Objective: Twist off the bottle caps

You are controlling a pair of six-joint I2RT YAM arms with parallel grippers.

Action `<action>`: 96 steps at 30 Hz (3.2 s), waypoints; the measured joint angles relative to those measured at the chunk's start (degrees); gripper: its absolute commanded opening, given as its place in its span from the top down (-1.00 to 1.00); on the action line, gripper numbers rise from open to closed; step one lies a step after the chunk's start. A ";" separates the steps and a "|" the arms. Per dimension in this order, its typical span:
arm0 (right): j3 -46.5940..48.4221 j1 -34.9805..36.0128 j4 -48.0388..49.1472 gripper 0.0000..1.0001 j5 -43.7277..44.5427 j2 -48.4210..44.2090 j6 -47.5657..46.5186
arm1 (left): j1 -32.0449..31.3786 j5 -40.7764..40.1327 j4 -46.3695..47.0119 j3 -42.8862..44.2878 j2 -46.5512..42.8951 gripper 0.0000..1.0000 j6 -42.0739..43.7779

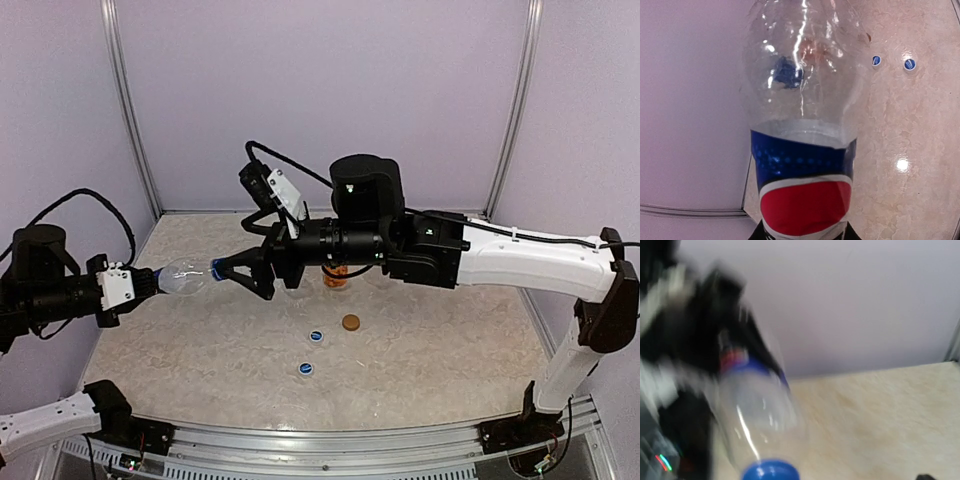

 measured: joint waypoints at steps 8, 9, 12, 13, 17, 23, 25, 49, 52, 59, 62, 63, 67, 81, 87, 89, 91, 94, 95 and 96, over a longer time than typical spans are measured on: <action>-2.89 -7.89 11.39 -0.55 -11.10 1.40 30.34 | -0.11 -7.56 13.42 -4.17 -1.79 0.49 9.01; -2.73 -8.17 11.98 -0.50 -12.20 2.12 32.33 | -0.13 -8.02 14.23 -4.46 -2.01 0.49 9.86; -1.77 -8.13 13.92 -0.32 -15.65 4.52 36.35 | -0.17 -8.87 15.65 -4.68 -2.38 0.49 11.65; -1.49 -8.13 14.40 -0.25 -16.68 5.25 37.33 | -0.17 -9.05 16.04 -4.68 -2.47 0.49 12.09; -0.83 -8.02 15.89 0.04 -19.63 6.71 40.26 | -0.22 -9.49 16.46 -4.68 -2.45 0.49 12.92; -0.55 -7.91 16.85 0.66 -22.16 7.08 42.34 | -0.24 -10.19 17.18 -4.70 -1.84 0.49 13.11; -0.48 -7.91 16.87 0.88 -22.27 7.15 42.64 | -0.26 -10.45 17.33 -4.68 -1.64 0.49 13.11; 0.98 16.02 -10.12 1.00 14.21 -0.02 -37.94 | -0.68 13.46 -17.70 7.21 1.29 0.50 2.01; 0.15 18.88 -9.81 1.00 21.59 0.11 -48.87 | -0.72 14.69 -18.86 7.15 1.95 0.50 2.03; -5.42 23.74 -0.76 1.00 36.17 0.26 -73.83 | -0.74 15.80 -20.44 6.67 2.60 0.50 1.81; -5.75 23.85 0.76 1.00 37.46 0.31 -78.47 | -0.74 15.78 -20.37 6.67 2.56 0.50 1.16; -5.95 23.85 1.51 1.00 38.05 0.31 -79.49 | -0.74 15.80 -20.41 6.67 2.56 0.50 0.85; -7.93 23.85 4.46 1.00 38.45 -0.02 -80.72 | -0.72 15.52 -20.39 6.62 2.51 0.53 0.28; -19.19 17.00 10.97 1.00 34.69 -16.76 -55.76 | -0.44 10.99 -16.13 3.50 1.16 0.50 -3.19; -11.78 -2.40 -6.38 1.00 29.38 -7.34 -16.61 | 4.00 9.22 -3.48 2.58 -1.18 0.46 -16.20; -10.73 -6.34 -13.27 1.00 26.58 -3.10 -6.19 | 6.05 9.38 -0.28 2.84 -1.66 0.44 -20.90; -10.82 -7.54 -19.39 1.00 23.58 0.13 1.46 | 8.17 10.34 2.40 3.61 -1.84 0.41 -25.62; -12.04 -7.37 -26.95 1.00 18.49 4.02 10.84 | 10.25 12.98 5.46 4.57 -2.19 0.40 -31.01; -12.41 -7.32 -29.07 1.00 17.03 4.92 13.07 | 10.56 13.92 6.19 4.59 -2.40 0.40 -32.20; -12.61 -7.28 -31.01 1.00 15.61 5.84 15.08 | 10.64 14.62 6.60 4.59 -2.58 0.40 -33.00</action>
